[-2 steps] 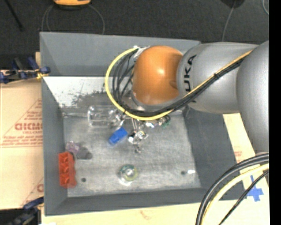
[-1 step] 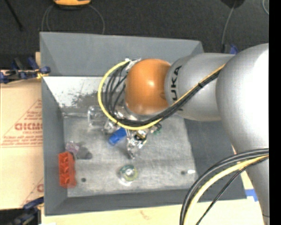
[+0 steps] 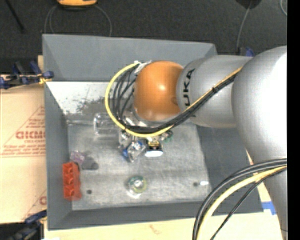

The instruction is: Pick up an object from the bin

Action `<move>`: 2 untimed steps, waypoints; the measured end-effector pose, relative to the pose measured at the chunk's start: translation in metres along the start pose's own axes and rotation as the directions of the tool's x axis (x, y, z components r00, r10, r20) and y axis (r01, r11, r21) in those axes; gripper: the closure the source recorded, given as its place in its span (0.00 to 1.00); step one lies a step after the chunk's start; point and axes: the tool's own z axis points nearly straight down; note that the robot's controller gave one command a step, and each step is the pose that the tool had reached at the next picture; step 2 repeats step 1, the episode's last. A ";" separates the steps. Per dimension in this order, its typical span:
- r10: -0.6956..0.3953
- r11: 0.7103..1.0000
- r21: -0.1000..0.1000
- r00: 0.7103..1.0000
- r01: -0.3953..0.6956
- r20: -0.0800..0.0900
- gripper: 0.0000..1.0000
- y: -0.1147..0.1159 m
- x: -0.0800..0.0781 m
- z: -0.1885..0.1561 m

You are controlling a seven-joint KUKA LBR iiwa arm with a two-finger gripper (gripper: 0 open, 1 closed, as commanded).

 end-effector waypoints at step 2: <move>-0.020 1.000 0.002 1.000 0.020 -0.004 1.00 -0.027 -0.006 -0.125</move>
Offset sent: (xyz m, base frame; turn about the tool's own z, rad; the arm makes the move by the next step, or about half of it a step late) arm 0.0166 -0.0152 0.1185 -0.0239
